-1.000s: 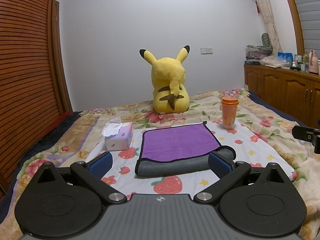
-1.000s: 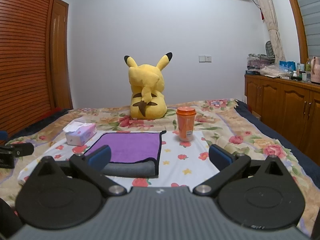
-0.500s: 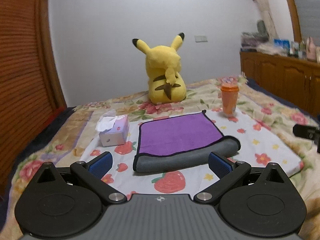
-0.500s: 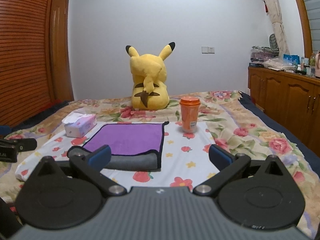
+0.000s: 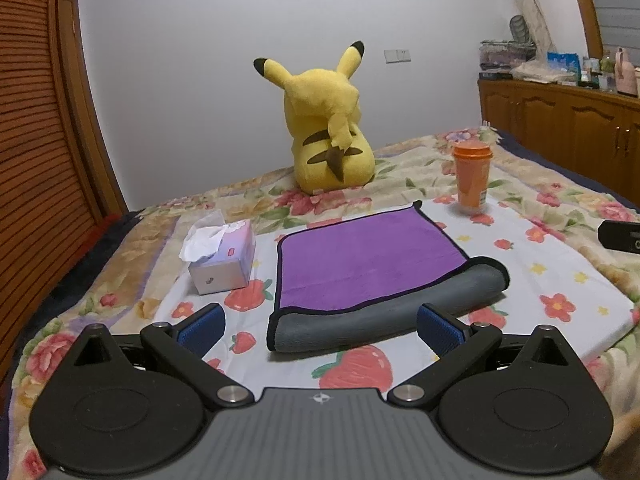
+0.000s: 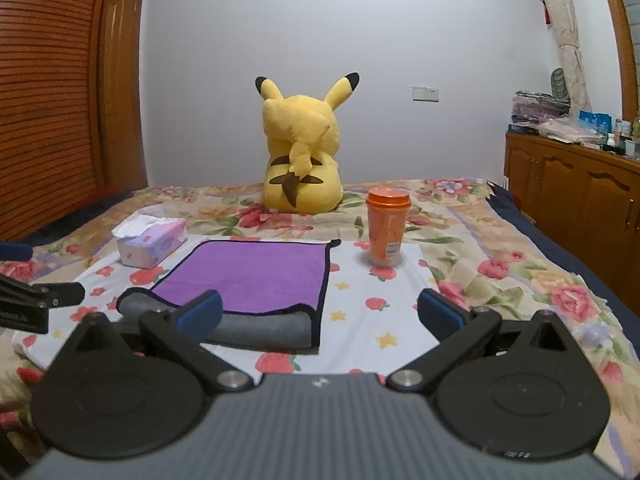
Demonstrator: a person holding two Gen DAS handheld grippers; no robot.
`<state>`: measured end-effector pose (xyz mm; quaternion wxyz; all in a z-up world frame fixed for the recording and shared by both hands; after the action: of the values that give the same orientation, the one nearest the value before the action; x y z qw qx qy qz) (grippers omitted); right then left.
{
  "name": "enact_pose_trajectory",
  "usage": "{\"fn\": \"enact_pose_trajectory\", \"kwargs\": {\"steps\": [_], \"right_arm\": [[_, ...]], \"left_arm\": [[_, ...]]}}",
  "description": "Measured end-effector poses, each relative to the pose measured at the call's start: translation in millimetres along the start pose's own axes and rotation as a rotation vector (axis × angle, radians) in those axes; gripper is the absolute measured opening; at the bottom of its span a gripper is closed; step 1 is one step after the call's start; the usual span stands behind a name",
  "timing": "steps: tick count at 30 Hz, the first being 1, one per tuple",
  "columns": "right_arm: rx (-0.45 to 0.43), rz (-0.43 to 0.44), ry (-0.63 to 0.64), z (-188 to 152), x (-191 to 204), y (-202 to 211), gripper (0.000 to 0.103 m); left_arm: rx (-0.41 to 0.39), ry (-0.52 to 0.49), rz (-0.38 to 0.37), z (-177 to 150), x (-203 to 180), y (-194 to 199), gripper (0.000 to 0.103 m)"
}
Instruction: Fold towel
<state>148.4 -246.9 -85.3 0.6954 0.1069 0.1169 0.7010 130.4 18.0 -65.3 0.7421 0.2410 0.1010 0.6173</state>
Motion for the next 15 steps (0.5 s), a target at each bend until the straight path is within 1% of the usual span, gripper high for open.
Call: {"fn": "enact_pose_trajectory", "kwargs": {"steps": [8,14,15], "right_arm": [[0.012,0.028,0.03,6,13,-26,0.103],[0.047,0.059,0.065,5,22,-48,0.103],[0.063,0.067,0.072,4,24,-54,0.103]], "left_arm": [[0.028,0.015,-0.004,1,13,-34,0.103],[0.048,0.005,-0.013,3,21,-61,0.103],[0.049,0.003,-0.017,3,22,-66,0.103]]}}
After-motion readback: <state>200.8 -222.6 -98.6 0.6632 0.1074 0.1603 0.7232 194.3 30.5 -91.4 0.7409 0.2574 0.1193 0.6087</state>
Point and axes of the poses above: each gripper's, at about its wrist camera, not at the fingertips, and y roughly against the way its jaws point, x to its left, z to its top, the point moved 4 cm from there along -y, roughly the way its jaws point, and after that the axes turned 8 degrees about -z, right-handed, at the moved point
